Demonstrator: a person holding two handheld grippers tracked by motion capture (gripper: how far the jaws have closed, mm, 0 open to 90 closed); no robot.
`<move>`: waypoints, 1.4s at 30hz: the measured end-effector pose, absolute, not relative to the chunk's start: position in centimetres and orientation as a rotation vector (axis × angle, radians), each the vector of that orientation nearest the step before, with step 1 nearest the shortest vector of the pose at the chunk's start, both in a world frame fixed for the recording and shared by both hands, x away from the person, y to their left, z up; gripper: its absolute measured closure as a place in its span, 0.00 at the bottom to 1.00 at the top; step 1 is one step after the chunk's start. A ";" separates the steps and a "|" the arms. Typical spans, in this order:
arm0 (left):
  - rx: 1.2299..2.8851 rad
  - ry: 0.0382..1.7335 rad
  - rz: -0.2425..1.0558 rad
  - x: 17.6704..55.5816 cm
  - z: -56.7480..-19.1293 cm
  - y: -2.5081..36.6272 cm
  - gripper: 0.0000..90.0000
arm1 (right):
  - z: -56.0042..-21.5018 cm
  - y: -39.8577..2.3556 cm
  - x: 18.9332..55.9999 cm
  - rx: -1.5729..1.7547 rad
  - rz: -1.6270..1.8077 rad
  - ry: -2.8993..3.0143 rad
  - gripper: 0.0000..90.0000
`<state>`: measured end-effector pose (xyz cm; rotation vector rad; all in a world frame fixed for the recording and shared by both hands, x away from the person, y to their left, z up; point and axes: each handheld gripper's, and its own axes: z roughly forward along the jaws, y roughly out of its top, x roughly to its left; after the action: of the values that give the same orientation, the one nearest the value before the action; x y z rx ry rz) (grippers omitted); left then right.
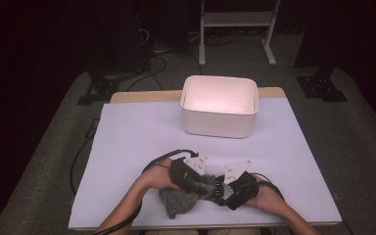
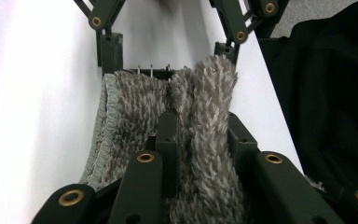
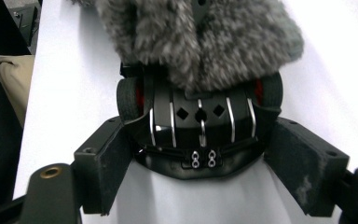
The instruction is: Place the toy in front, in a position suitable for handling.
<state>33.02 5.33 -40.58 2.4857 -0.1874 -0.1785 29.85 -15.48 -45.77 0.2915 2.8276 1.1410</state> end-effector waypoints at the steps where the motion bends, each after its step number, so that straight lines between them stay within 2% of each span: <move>1: 2.488 -0.191 -0.180 33.0 -40.5 5.2 0.80 | -45.7 -15.4 29.8 0.288 1.143 2.825 0.25; 16: 2.505 -0.297 -0.174 32.7 -40.2 1.7 0.80 | -45.6 -14.7 30.1 0.279 1.170 2.825 0.26; 34: 2.515 -0.172 -0.182 33.4 -40.5 3.7 0.80 | -45.9 -14.9 29.9 0.310 1.188 2.822 0.26; 42: 2.493 -0.180 -0.211 33.5 -40.6 3.2 0.80 | -45.9 -14.8 30.0 0.315 1.193 2.829 0.26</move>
<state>33.52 3.23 -40.63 2.4925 -0.1800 -0.2115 29.96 -14.82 -45.90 0.3151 2.8289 1.1930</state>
